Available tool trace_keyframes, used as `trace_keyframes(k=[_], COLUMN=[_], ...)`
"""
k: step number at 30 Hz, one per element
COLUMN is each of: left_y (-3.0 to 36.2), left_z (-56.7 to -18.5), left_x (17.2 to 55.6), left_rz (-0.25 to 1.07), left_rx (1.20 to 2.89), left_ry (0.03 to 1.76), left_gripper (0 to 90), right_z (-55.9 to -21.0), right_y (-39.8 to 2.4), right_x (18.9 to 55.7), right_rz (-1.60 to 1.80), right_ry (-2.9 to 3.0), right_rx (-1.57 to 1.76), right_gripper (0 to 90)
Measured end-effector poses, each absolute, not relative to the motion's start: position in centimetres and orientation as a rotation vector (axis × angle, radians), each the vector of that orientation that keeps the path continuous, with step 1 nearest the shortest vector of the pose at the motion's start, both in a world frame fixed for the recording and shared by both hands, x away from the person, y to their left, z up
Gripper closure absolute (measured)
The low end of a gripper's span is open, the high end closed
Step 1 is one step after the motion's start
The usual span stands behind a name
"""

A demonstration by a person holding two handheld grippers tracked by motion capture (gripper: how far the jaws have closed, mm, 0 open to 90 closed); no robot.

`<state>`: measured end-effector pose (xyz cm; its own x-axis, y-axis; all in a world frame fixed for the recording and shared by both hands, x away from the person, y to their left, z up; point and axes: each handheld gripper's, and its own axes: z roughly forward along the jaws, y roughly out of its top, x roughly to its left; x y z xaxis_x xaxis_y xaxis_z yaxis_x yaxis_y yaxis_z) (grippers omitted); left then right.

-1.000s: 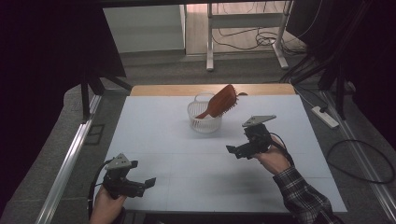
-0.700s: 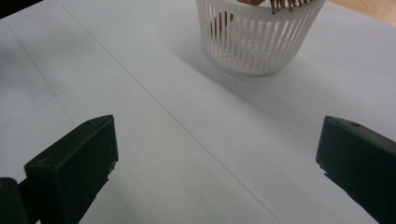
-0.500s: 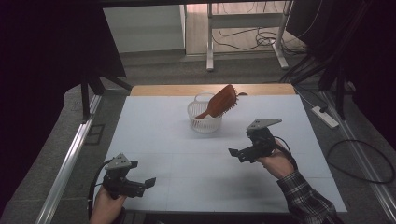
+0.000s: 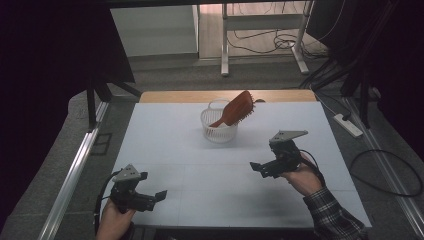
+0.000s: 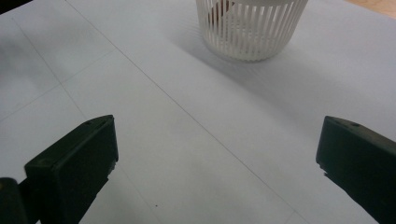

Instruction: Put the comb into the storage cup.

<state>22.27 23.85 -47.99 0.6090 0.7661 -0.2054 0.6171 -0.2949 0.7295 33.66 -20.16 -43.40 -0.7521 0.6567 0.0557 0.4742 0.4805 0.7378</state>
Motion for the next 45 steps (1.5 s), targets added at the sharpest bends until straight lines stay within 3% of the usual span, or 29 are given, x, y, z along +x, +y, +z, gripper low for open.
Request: trace_keyframes(k=[45], left_y=[23.8], left_z=[-48.0], left_x=[22.3], left_rz=[0.232], left_rx=[2.020], left_ry=[1.091], left_gripper=[0.0], right_z=[-43.8], right_y=[-24.3], right_x=[31.1], right_rz=[1.124], right_ry=[2.451], right_rx=[1.058], right_gripper=[0.0])
